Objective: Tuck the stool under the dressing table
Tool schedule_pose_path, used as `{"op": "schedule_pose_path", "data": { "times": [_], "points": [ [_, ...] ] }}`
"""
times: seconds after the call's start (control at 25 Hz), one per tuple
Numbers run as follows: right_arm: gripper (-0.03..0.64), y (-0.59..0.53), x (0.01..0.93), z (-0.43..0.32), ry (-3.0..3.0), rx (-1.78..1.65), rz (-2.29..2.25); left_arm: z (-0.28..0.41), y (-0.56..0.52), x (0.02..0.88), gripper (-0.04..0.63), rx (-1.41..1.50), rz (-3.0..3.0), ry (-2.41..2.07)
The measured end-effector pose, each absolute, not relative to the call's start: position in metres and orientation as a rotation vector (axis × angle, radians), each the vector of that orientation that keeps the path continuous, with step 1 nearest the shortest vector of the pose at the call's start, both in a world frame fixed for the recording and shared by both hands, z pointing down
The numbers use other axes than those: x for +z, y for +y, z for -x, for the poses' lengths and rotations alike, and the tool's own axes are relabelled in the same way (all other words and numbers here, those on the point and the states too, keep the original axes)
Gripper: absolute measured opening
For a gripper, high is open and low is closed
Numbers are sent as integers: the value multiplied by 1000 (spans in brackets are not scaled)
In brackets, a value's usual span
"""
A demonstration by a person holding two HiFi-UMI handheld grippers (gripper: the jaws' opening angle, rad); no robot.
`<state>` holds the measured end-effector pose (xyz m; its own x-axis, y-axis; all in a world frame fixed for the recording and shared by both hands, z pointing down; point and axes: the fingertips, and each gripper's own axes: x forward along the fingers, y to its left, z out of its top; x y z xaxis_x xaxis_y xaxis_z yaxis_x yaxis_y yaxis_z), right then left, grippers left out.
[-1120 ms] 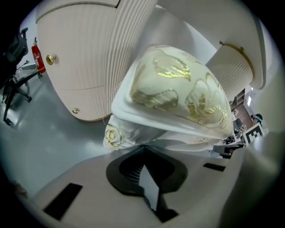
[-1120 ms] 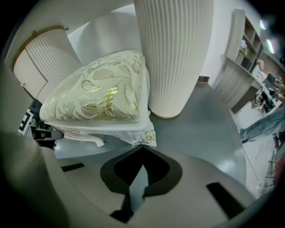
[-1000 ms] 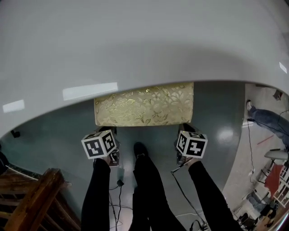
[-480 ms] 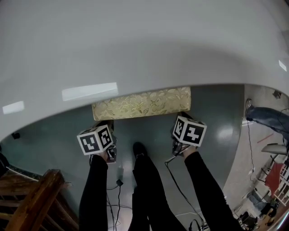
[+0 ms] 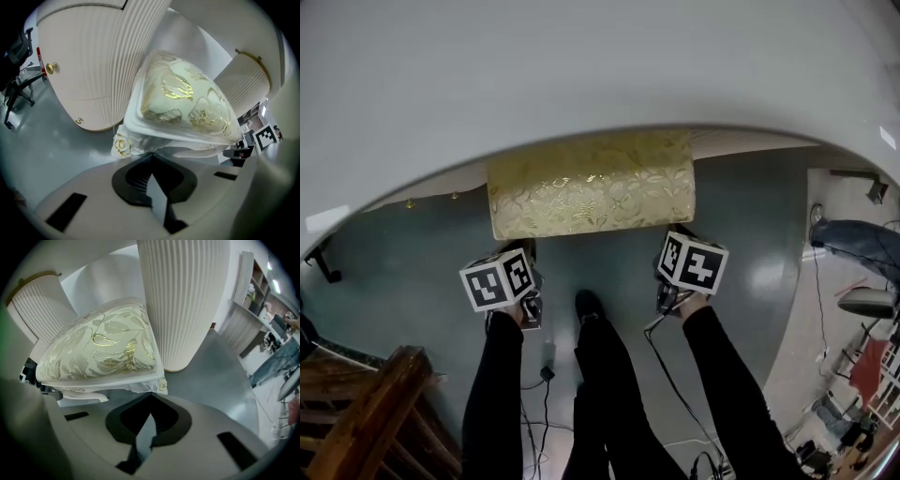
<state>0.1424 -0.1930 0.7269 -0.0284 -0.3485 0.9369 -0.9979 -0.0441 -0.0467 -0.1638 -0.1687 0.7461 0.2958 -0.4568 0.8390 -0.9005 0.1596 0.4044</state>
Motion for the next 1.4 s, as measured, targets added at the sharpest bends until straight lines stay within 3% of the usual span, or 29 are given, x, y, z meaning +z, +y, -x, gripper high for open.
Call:
{"op": "schedule_pose_path", "data": {
  "times": [1.4],
  "points": [
    [3, -99, 708, -103, -1687, 1056, -1247, 136, -83, 705, 8, 529, -1524, -1314]
  ]
}}
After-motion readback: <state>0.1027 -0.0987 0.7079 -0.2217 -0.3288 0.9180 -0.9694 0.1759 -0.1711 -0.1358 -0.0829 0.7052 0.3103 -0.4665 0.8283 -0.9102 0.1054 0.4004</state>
